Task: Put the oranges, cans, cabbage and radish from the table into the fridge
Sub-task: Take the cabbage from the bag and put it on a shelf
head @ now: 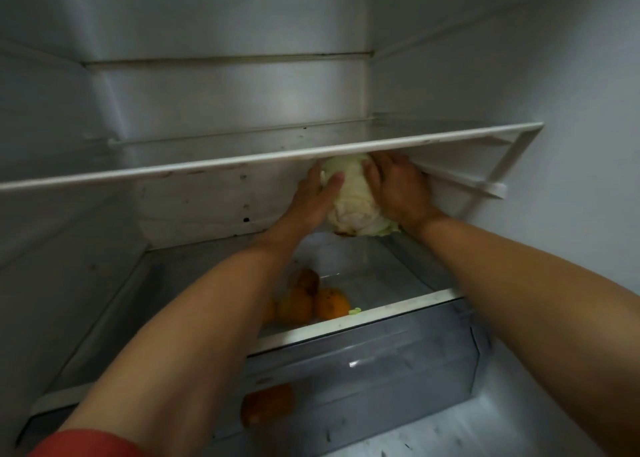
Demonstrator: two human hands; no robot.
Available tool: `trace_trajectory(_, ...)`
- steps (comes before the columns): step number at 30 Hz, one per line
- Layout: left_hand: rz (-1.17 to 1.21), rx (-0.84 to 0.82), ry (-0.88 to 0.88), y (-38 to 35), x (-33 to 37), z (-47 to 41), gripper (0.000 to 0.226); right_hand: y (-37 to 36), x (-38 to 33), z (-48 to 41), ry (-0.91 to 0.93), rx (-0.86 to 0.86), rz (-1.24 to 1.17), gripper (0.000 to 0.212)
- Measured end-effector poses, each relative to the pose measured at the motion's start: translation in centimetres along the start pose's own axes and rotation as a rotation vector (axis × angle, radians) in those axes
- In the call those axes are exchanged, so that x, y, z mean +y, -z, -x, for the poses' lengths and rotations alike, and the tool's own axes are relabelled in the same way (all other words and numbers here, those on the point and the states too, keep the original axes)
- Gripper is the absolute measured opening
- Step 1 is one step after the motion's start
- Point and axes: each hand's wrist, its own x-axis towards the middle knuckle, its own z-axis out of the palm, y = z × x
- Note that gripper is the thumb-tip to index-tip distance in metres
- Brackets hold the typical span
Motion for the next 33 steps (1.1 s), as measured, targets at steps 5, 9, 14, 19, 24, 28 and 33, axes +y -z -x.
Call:
trace_trajectory(5,-0.009,0.14,0.023,-1.1,0.3,2.4,0.08,1.7,-0.5,0.8,0.002,-0.1,0.212,0.039)
trace_trajectory(9,-0.109,0.148,0.077,-1.1,1.2,3.8,0.077,4.0,-1.1,1.8,-0.006,-0.179,0.288,0.039)
trace_trajectory(14,-0.26,0.211,0.142,-0.9,3.0,6.3,0.077,6.1,-1.2,4.4,0.014,-0.226,0.248,0.048)
trace_trajectory(19,-0.412,0.345,0.189,-0.3,5.2,11.2,0.066,9.2,-3.3,7.8,0.039,-0.257,0.17,0.051)
trace_trajectory(24,-0.627,0.417,0.239,0.9,5.5,20.0,0.029,11.5,-6.1,13.0,0.11,-0.317,0.096,0.037)
trace_trajectory(28,-0.851,0.456,0.19,2.1,5.9,28.9,0.021,12.6,-9.3,17.6,0.194,-0.374,0.019,0.034)
trace_trajectory(33,-1.012,0.488,0.06,4.4,7.1,38.9,0.017,14.0,-14.6,23.5,0.36,-0.409,-0.1,0.033)
